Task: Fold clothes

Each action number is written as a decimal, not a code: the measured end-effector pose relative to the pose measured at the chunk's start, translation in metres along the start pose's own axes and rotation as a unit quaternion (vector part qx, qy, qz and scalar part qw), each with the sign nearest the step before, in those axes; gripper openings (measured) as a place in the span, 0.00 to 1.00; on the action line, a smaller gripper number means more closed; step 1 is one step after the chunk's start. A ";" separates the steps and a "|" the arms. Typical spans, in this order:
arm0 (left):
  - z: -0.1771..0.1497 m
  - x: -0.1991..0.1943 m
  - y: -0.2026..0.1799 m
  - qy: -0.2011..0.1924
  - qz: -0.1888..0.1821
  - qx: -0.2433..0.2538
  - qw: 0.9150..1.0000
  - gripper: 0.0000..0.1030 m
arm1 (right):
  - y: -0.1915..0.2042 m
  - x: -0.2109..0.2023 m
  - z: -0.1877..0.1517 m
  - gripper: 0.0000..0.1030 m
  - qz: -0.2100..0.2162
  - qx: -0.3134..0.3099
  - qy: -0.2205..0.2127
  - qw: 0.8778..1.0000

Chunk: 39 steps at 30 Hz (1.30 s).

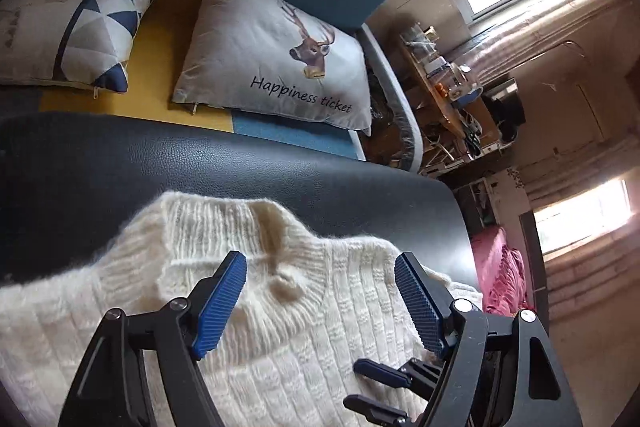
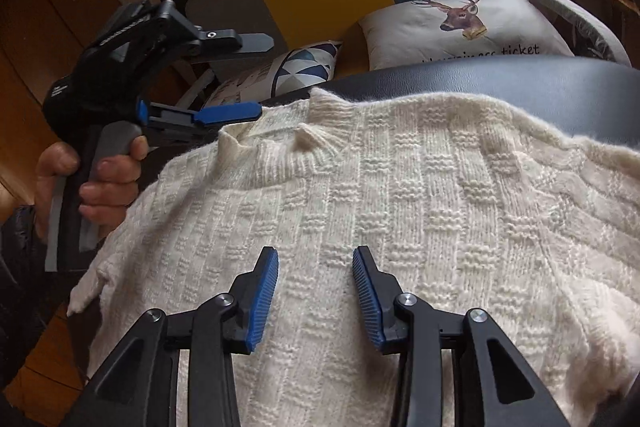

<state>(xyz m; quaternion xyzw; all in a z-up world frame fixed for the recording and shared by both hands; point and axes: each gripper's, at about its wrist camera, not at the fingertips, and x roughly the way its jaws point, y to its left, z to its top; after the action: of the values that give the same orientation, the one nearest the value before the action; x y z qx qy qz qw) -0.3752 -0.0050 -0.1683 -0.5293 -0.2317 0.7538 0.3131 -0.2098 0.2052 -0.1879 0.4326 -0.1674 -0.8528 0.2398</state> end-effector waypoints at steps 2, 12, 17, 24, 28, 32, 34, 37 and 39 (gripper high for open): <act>0.006 0.013 0.002 0.019 -0.004 0.008 1.000 0.75 | -0.009 -0.001 -0.001 0.38 0.023 0.020 -0.006 1.000; 0.009 0.046 -0.023 0.078 -0.151 0.043 0.984 0.46 | -0.025 -0.002 -0.003 0.38 0.071 0.062 -0.018 0.995; 0.012 0.054 -0.043 0.039 -0.032 0.124 0.991 0.03 | -0.024 0.000 -0.003 0.38 0.070 0.062 -0.020 0.995; 0.014 0.067 -0.011 0.019 0.058 0.095 0.994 0.05 | -0.022 0.003 -0.003 0.38 0.067 0.060 -0.021 0.996; 0.005 0.033 -0.010 -0.005 0.028 0.068 0.997 0.28 | -0.022 0.003 -0.005 0.38 0.063 0.059 -0.019 0.996; -0.017 -0.016 -0.003 -0.056 0.031 0.053 0.997 0.50 | -0.013 0.001 -0.001 0.38 0.032 0.043 -0.011 0.998; -0.028 -0.029 0.001 -0.060 0.028 0.056 0.996 0.50 | 0.002 0.001 0.009 0.39 0.002 0.015 -0.008 1.000; -0.040 -0.041 0.005 -0.058 0.022 0.057 0.996 0.51 | 0.019 0.008 0.029 0.39 -0.022 -0.020 -0.011 0.999; -0.034 -0.030 -0.001 -0.041 0.023 0.065 0.997 0.52 | 0.021 0.016 0.037 0.39 -0.048 -0.030 -0.006 0.998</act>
<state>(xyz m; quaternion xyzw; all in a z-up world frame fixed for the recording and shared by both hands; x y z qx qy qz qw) -0.3355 -0.0248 -0.1597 -0.4819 -0.1827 0.7953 0.3191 -0.2424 0.1817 -0.1667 0.4278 -0.1223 -0.8703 0.2109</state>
